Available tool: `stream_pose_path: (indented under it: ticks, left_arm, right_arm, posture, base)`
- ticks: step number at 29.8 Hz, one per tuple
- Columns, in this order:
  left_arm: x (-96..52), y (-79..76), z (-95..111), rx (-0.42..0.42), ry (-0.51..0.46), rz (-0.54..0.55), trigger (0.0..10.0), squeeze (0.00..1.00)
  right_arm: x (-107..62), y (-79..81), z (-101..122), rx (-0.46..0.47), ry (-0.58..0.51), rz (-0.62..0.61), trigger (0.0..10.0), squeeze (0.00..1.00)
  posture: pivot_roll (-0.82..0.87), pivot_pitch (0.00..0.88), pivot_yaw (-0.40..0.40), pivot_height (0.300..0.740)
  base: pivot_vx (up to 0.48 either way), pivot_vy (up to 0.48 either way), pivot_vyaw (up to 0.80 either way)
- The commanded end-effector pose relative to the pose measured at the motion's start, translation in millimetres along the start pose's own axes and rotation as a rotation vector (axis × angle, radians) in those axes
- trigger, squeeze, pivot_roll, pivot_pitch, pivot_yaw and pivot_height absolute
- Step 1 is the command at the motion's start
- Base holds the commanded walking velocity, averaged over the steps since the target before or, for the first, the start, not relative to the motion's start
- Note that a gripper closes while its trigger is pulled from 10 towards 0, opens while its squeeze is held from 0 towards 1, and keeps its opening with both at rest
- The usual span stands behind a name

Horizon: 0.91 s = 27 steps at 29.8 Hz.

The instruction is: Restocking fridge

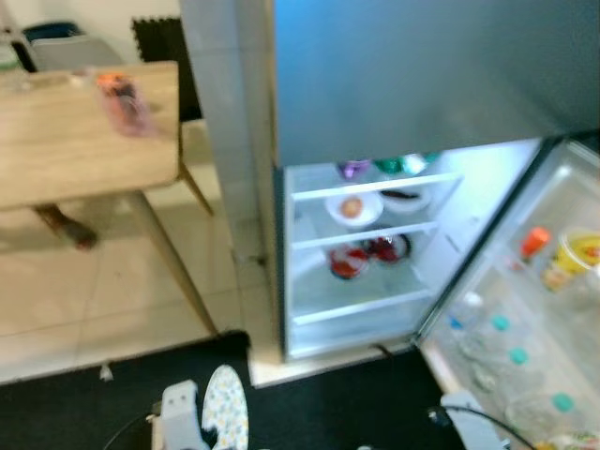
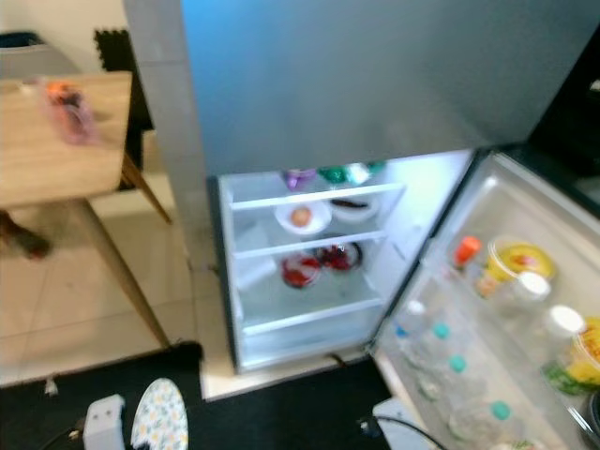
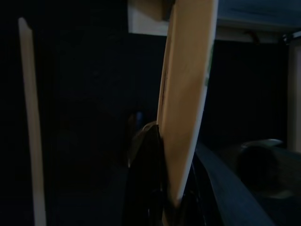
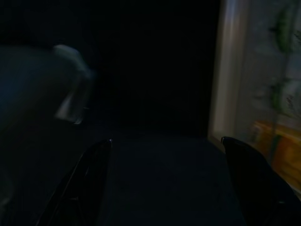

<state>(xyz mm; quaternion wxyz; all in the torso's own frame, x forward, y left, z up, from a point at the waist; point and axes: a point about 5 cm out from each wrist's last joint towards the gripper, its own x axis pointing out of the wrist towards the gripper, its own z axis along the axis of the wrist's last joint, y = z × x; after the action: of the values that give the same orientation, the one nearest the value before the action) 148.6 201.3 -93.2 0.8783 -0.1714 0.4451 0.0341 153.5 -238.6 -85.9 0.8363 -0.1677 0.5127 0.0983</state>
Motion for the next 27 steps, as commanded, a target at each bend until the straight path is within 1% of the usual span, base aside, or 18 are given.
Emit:
stream_pose_path:
  ticks: [1,5,7,12,16,27]
  left_arm:
    - [1.9,-13.3,-10.7,-0.018,0.039,-0.060,10.0,0.00]
    - [1.8,-13.3,-11.0,-0.018,0.040,-0.058,10.0,0.00]
    - [1.6,-12.3,-11.3,-0.034,0.035,-0.043,10.0,0.00]
    - [1.4,-11.2,-11.5,-0.040,0.033,-0.032,10.0,0.00]
    - [1.7,-13.0,-11.4,-0.017,0.040,-0.053,10.0,0.00]
    - [2.2,-14.7,-10.5,-0.009,0.038,-0.066,10.0,0.00]
  right_arm:
    - [-0.1,-3.4,2.7,0.003,-0.007,-0.012,10.0,0.00]
    - [-0.1,-3.8,3.2,0.003,-0.008,-0.014,10.0,0.00]
    - [-0.1,-4.1,3.7,0.002,-0.010,-0.015,10.0,0.00]
    - [0.0,-4.0,4.2,0.001,-0.011,-0.014,10.0,0.00]
    - [0.0,-3.6,4.0,0.004,-0.011,-0.013,10.0,0.00]
    - [-0.1,-2.1,1.5,0.008,-0.005,-0.008,10.0,0.00]
  posture:
    - [-0.02,0.056,-0.016,0.740]
    - [-0.03,0.058,-0.019,0.740]
    - [-0.03,0.058,-0.019,0.740]
    - [-0.03,0.058,-0.019,0.740]
    - [-0.03,0.058,-0.019,0.740]
    - [-0.03,0.058,-0.017,0.740]
  base:
    - [0.000,-0.431,0.00]
    - [0.000,-0.396,0.00]
    - [0.000,0.000,0.00]
    - [0.000,0.000,0.00]
    - [0.000,0.000,0.00]
    - [0.300,0.000,0.00]
